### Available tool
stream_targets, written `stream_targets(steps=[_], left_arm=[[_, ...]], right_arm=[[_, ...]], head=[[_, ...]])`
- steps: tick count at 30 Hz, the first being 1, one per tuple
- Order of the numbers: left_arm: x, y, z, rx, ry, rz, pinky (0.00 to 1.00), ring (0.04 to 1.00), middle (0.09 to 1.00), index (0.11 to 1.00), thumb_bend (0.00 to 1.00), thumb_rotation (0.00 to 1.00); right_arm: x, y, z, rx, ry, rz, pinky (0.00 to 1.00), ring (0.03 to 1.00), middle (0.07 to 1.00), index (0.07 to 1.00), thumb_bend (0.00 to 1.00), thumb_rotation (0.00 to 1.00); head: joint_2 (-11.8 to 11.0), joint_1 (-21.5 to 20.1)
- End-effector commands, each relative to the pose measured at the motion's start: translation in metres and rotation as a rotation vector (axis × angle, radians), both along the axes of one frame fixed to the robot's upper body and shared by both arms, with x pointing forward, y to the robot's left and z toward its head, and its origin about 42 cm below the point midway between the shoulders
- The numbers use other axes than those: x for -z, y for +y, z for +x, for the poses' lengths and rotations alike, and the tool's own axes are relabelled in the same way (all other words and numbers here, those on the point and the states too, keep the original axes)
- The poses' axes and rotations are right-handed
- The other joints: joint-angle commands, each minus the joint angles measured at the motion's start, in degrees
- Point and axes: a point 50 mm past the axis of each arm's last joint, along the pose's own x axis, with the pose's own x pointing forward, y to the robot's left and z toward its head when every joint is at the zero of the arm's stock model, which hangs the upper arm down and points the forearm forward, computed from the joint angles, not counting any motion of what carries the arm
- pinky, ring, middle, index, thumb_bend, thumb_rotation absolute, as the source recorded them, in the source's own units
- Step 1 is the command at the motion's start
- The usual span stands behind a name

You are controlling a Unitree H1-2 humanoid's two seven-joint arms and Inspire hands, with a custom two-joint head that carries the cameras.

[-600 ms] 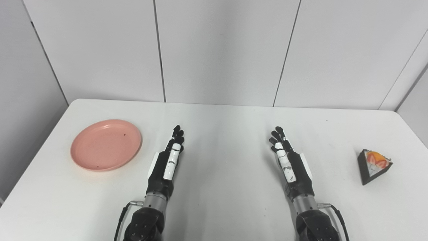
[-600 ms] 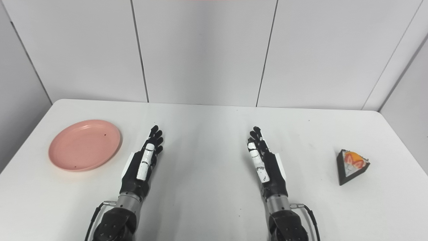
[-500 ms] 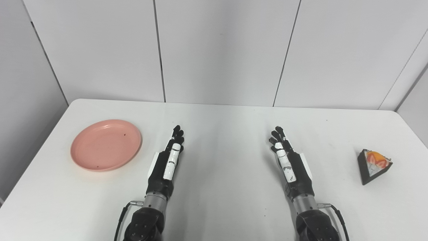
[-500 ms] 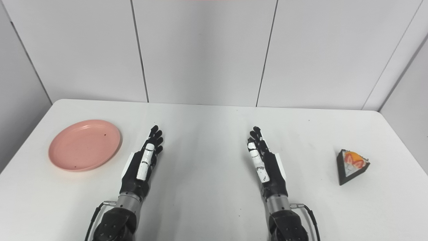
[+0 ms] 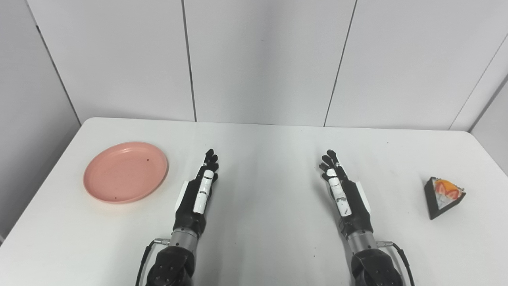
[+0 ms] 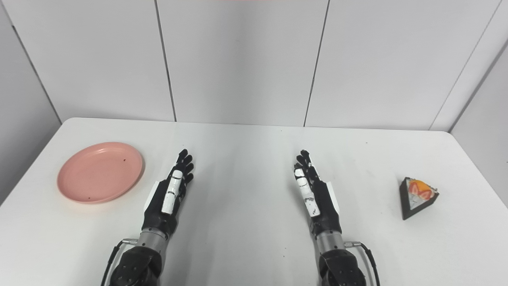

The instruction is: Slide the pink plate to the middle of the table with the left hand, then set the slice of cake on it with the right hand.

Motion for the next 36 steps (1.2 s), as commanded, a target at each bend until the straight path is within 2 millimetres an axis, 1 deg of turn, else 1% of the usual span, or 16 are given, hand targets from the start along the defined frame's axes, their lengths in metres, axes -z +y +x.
stream_targets(steps=[1,7,19,23,27,32,36], left_arm=[[0.019,0.0028,-0.0102,0.001,0.051,0.009,1.0,1.0,1.0,1.0,0.53,1.0],[0.018,0.0026,-0.0108,-0.004,0.054,0.006,1.0,1.0,1.0,1.0,0.52,1.0],[0.0193,0.0027,-0.0097,0.002,0.046,0.017,1.0,1.0,1.0,1.0,0.53,1.0],[0.0189,0.0028,-0.0099,0.001,0.045,0.016,1.0,1.0,1.0,1.0,0.54,1.0],[0.0188,0.003,-0.0096,0.0,0.046,0.014,1.0,1.0,1.0,1.0,0.54,1.0],[0.0199,0.0033,-0.009,0.0,0.047,0.013,1.0,1.0,1.0,1.0,0.54,1.0],[0.0196,0.0032,-0.0097,-0.003,0.045,0.019,1.0,1.0,1.0,1.0,0.53,1.0]], right_arm=[[-0.0108,-0.0004,0.0033,-0.006,-0.058,-0.001,0.95,0.929,0.947,0.962,0.55,0.92],[-0.0112,-0.0003,0.0026,-0.003,-0.049,0.007,0.95,0.926,0.944,0.96,0.56,0.91],[-0.0109,-0.0009,0.0031,-0.011,-0.053,0.008,0.96,0.932,0.951,0.968,0.55,0.93],[-0.0104,-0.001,0.0036,-0.01,-0.053,0.014,0.96,0.931,0.949,0.964,0.56,0.91],[-0.011,-0.0005,0.0035,-0.005,-0.052,0.008,0.95,0.923,0.944,0.96,0.55,0.91],[-0.0115,0.0,0.0032,-0.011,-0.047,0.016,0.97,0.933,0.95,0.966,0.55,0.91],[-0.0113,0.0,0.0034,-0.004,-0.05,0.008,0.95,0.927,0.945,0.961,0.55,0.91]], head=[[0.14,0.04],[0.16,0.02],[0.14,0.04],[0.12,-0.01],[0.08,-0.04],[0.05,-0.08],[0.05,-0.1]])
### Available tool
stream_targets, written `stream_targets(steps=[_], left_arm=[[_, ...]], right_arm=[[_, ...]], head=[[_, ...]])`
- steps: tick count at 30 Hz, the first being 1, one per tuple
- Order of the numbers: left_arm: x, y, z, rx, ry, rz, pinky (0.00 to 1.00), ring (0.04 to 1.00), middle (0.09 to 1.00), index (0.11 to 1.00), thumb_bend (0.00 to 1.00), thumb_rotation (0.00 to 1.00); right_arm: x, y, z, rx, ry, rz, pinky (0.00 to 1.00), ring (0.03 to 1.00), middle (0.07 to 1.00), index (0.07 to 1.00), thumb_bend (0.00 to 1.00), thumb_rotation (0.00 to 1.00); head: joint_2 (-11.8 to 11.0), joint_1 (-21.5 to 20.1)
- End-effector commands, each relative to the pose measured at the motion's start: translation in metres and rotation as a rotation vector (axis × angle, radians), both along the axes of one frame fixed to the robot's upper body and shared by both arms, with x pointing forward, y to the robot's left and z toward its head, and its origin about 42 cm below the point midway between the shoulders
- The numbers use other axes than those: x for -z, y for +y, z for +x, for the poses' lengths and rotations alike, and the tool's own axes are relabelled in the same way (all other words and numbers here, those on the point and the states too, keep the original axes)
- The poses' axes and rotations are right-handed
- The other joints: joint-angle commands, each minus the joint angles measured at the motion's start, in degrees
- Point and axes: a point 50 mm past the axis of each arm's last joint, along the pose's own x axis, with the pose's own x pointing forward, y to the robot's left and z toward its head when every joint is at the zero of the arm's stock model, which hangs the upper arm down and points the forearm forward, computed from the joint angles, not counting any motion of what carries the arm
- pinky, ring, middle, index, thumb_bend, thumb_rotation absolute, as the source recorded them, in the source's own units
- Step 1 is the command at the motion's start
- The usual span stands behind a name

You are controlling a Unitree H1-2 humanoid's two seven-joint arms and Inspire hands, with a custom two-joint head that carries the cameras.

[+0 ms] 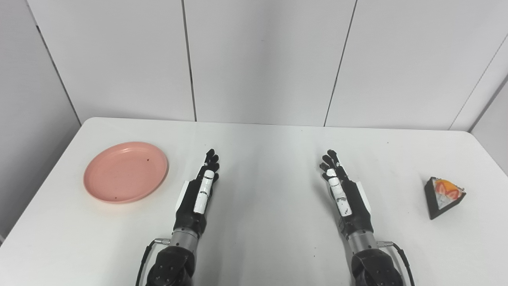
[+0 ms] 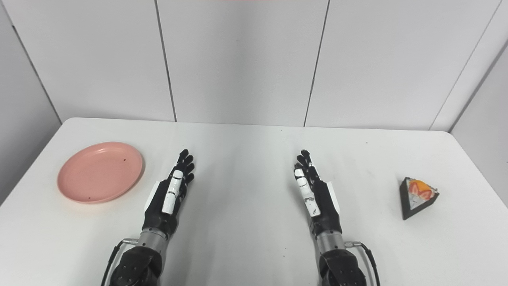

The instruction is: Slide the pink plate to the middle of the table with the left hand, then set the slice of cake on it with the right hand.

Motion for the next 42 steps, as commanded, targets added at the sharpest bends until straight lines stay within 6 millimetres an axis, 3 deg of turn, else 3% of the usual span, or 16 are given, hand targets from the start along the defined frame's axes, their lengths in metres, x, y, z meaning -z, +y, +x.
stream_targets(steps=[1,42], left_arm=[[0.0191,0.0036,-0.0096,-0.003,0.045,0.013,1.0,1.0,1.0,1.0,0.53,1.0],[0.0223,0.0038,-0.0099,0.003,0.032,0.03,1.0,1.0,1.0,1.0,0.54,1.0]], right_arm=[[-0.0111,0.0004,0.0032,-0.001,-0.05,-0.002,0.95,0.926,0.944,0.96,0.55,0.91],[-0.0108,-0.0001,0.0039,-0.006,-0.052,-0.013,0.95,0.922,0.944,0.959,0.56,0.91]], head=[[0.05,0.08],[0.09,0.25]])
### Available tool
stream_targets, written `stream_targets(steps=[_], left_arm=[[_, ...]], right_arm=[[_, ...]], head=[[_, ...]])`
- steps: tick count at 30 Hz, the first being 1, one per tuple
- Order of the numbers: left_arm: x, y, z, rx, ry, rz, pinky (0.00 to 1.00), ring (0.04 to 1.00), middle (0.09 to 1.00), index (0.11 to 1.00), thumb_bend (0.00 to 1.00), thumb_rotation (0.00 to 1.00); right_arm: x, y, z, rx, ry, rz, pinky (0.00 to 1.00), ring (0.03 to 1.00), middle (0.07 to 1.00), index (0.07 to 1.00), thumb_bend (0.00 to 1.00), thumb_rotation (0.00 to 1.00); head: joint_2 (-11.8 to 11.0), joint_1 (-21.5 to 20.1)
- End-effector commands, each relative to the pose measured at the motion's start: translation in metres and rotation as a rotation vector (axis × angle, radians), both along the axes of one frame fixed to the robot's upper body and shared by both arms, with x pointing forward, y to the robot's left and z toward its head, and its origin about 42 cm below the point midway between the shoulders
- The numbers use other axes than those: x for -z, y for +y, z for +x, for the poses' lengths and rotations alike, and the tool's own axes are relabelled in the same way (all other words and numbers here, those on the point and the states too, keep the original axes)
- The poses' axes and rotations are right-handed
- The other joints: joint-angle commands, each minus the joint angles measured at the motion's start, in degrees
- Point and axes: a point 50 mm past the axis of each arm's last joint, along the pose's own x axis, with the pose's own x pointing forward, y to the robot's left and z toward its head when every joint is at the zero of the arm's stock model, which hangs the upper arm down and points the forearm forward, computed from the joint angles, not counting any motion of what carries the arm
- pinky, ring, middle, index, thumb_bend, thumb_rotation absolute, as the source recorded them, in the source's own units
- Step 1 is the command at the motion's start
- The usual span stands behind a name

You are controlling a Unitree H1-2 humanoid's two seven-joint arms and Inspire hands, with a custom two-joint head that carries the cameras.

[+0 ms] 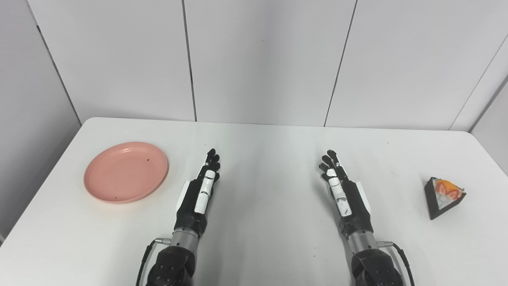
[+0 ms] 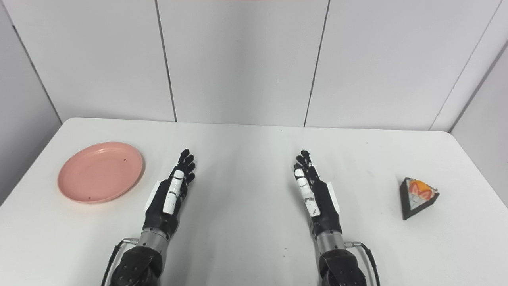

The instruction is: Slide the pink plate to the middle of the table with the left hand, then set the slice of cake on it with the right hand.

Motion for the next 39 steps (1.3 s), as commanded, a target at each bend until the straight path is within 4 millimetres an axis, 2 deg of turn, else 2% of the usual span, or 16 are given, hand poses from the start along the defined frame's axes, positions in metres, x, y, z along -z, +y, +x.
stream_targets(steps=[1,6,7,8,13,15,19,24,27,30,34,36,39], left_arm=[[0.022,0.005,-0.01,-0.006,0.039,0.024,1.0,1.0,1.0,1.0,0.55,1.0],[0.019,0.004,-0.008,-0.03,0.031,0.005,0.99,0.999,1.0,1.0,0.53,1.0],[0.016,0.005,-0.006,-0.038,0.021,-0.001,1.0,1.0,1.0,1.0,0.54,1.0],[0.014,0.005,-0.004,-0.043,0.013,-0.004,1.0,1.0,1.0,1.0,0.56,1.0],[-0.004,0.017,0.02,-0.155,-0.025,-0.093,1.0,1.0,1.0,1.0,0.57,1.0],[-0.009,0.022,0.027,-0.212,-0.045,-0.121,1.0,0.996,0.996,1.0,0.54,1.0],[-0.018,0.032,0.038,-0.244,-0.087,-0.158,0.99,0.979,0.98,0.991,0.58,1.0],[-0.038,0.053,0.05,-0.296,-0.132,-0.184,0.96,0.952,0.945,0.961,0.63,1.0],[-0.051,0.067,0.054,-0.309,-0.158,-0.185,1.0,0.954,0.938,0.948,0.65,1.0],[-0.065,0.091,0.061,-0.357,-0.229,-0.16,1.0,0.939,0.924,0.929,0.66,1.0],[-0.079,0.113,0.067,-0.394,-0.251,-0.088,0.98,0.868,0.86,0.862,0.69,1.0],[-0.086,0.127,0.071,-0.432,-0.248,-0.062,0.86,0.813,0.809,0.813,0.68,1.0],[-0.096,0.145,0.074,-0.497,-0.255,-0.005,0.79,0.764,0.765,0.765,0.67,1.0]], right_arm=[[-0.011,0.0,0.004,-0.007,-0.052,-0.007,0.96,0.923,0.944,0.959,0.57,0.91],[-0.009,-0.003,0.003,-0.007,-0.05,0.008,0.96,0.926,0.943,0.957,0.55,0.91],[-0.009,-0.004,0.003,-0.005,-0.05,0.011,0.95,0.926,0.942,0.956,0.55,0.9],[-0.008,-0.005,0.003,-0.003,-0.051,0.012,0.95,0.925,0.942,0.955,0.55,0.89],[-0.007,-0.014,0.0,0.0,-0.049,0.001,0.96,0.933,0.946,0.958,0.55,0.9],[-0.006,-0.017,0.001,-0.008,-0.044,0.001,0.96,0.933,0.95,0.963,0.54,0.91],[-0.002,-0.021,0.002,-0.026,-0.038,0.011,0.99,0.957,0.971,0.987,0.56,0.95],[-0.002,-0.024,0.0,-0.019,-0.057,-0.013,0.98,0.949,0.967,0.98,0.52,0.93],[-0.002,-0.024,0.0,-0.017,-0.059,-0.018,0.98,0.945,0.964,0.976,0.52,0.92],[-0.002,-0.024,0.0,-0.019,-0.06,-0.014,0.98,0.94,0.962,0.974,0.51,0.91],[-0.001,-0.025,0.001,-0.023,-0.058,-0.001,0.99,0.952,0.971,0.982,0.47,0.91],[-0.001,-0.025,0.001,-0.022,-0.058,0.005,0.98,0.951,0.97,0.981,0.46,0.91],[-0.001,-0.027,0.001,-0.017,-0.06,0.003,0.98,0.946,0.963,0.975,0.46,0.92]], head=[[0.0,0.16],[-0.53,2.79],[-0.92,4.46],[-0.92,4.46],[-2.65,9.53],[-3.33,10.94],[-4.23,12.8],[-5.0,13.7],[-5.2,13.79],[-5.77,14.08],[-6.04,14.71],[-6.08,15.13],[-6.36,15.77]])
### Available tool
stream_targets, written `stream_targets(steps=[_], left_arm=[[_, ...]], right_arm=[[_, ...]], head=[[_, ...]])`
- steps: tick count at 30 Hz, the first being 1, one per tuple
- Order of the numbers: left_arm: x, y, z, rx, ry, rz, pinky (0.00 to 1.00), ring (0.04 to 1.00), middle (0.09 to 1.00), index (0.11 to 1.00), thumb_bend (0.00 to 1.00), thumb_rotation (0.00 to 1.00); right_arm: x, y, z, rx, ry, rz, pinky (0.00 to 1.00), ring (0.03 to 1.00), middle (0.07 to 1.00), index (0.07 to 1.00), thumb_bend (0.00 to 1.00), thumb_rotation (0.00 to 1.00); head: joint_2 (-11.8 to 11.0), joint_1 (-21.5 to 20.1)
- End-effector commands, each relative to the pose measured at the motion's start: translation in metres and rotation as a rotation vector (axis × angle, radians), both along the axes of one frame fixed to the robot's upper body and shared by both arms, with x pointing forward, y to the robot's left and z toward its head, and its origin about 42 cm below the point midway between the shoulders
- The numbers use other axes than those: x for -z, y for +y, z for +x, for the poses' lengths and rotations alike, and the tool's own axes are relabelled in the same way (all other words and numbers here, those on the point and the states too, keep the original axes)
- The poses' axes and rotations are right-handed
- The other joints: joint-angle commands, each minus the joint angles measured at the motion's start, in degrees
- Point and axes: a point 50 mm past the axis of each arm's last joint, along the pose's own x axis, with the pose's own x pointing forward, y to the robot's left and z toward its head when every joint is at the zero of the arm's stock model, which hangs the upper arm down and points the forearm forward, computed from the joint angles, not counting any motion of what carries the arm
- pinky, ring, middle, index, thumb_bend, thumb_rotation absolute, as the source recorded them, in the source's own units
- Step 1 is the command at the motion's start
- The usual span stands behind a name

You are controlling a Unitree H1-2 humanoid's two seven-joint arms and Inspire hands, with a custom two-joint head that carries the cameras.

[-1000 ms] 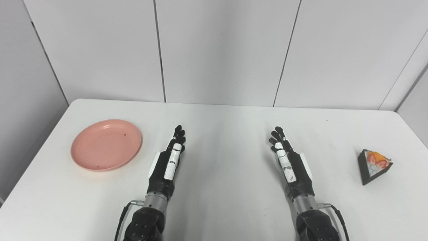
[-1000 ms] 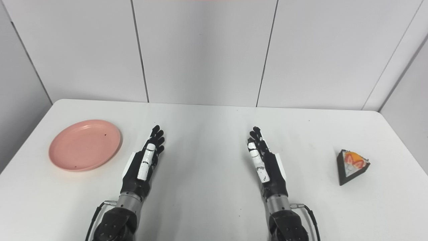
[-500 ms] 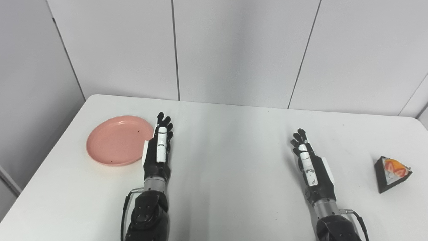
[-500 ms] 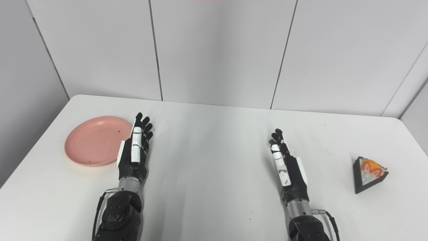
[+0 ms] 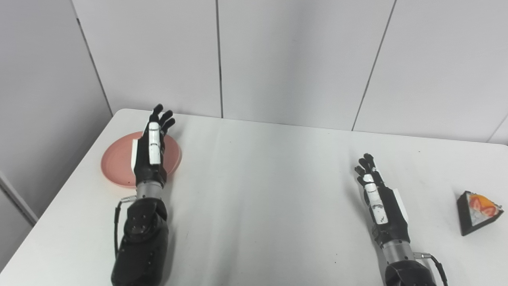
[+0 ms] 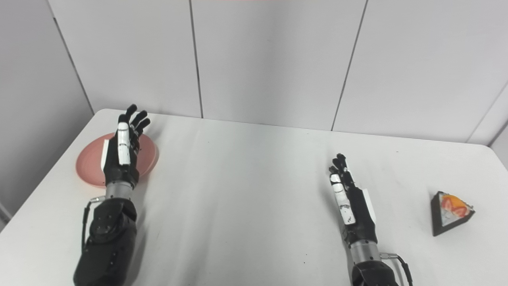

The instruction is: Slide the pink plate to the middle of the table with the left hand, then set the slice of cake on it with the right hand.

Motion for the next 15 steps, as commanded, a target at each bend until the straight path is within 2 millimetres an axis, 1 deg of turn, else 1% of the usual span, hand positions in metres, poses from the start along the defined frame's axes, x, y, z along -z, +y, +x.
stream_targets(steps=[1,2,3,7,11,14,15], left_arm=[[-0.035,0.011,0.011,-0.047,-0.08,0.067,0.77,0.743,0.746,0.75,0.66,1.0],[-0.038,0.018,0.011,-0.061,-0.075,0.071,0.75,0.73,0.734,0.74,0.65,1.0],[-0.041,0.024,0.011,-0.073,-0.072,0.069,0.77,0.728,0.729,0.736,0.65,1.0],[-0.046,0.045,0.009,-0.115,-0.064,0.071,0.75,0.72,0.722,0.723,0.66,1.0],[-0.046,0.052,0.009,-0.135,-0.068,0.058,0.74,0.704,0.707,0.71,0.67,1.0],[-0.046,0.056,0.01,-0.146,-0.077,0.054,0.72,0.7,0.702,0.704,0.66,1.0],[-0.046,0.058,0.009,-0.156,-0.074,0.051,0.74,0.706,0.704,0.704,0.67,1.0]], right_arm=[[0.002,-0.006,-0.002,0.005,-0.033,0.001,0.98,0.948,0.967,0.979,0.45,0.92],[0.003,-0.007,-0.001,0.002,-0.037,-0.002,0.98,0.95,0.969,0.982,0.45,0.93],[0.003,-0.007,-0.001,-0.001,-0.04,-0.004,0.98,0.949,0.968,0.98,0.46,0.93],[0.003,-0.009,-0.001,-0.003,-0.043,0.002,0.99,0.948,0.965,0.98,0.46,0.92],[0.004,-0.01,-0.001,0.001,-0.045,0.003,0.97,0.938,0.956,0.972,0.47,0.91],[0.004,-0.01,-0.001,-0.005,-0.041,0.017,0.99,0.948,0.965,0.98,0.45,0.92],[0.003,-0.011,-0.001,-0.007,-0.041,0.017,0.99,0.953,0.97,0.986,0.45,0.92]], head=[[-0.21,0.22],[-0.3,0.44],[-0.32,0.51],[-0.32,0.61],[-0.35,0.92],[-0.34,0.94],[-0.28,0.97]])
